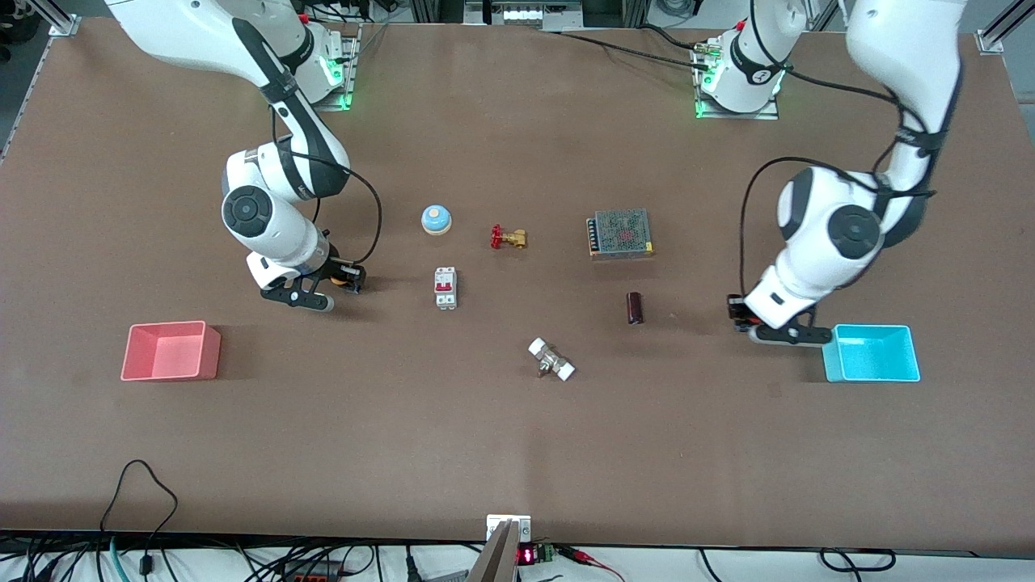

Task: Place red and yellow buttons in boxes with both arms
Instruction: 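Carry the yellow button to the pink box while the left gripper carries red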

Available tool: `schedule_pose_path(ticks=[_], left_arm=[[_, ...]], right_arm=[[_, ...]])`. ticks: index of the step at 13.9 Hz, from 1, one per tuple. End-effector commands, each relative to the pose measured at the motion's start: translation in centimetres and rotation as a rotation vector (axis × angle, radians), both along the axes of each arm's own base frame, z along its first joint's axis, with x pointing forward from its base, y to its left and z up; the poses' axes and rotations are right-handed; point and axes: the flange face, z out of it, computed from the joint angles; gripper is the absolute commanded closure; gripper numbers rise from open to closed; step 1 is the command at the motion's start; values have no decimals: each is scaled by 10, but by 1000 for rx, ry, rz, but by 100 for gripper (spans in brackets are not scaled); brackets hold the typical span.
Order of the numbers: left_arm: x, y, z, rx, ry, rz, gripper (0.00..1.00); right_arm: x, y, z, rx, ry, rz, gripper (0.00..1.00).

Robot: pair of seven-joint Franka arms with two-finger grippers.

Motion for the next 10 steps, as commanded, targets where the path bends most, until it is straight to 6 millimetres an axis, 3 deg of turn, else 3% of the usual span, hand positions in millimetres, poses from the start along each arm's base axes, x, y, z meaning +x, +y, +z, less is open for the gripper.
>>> schedule_pose_path(ticks=[1,2,4,5,7,9,10], left_arm=[[25,39,45,22,53,-24,75],[29,57,52,22,63,-7,75],[30,101,52,21,59,48,75],[34,120,46,20,61,48,75],[43,155,36,15,58,49,75],[51,184,15,14,47,68,75],[53,186,11,14,32,63,75]], right_arm=[[6,3,10,0,-27,36,72],[13,1,22,0,-35,58,72],[43,-16,78,-16,-6,112,72],[59,-39,113,-16,-6,158,72],[84,-87,161,-9,-59,276,72],[104,-126,185,-11,-92,355,72],[112,-140,187,-11,-101,377,72]])
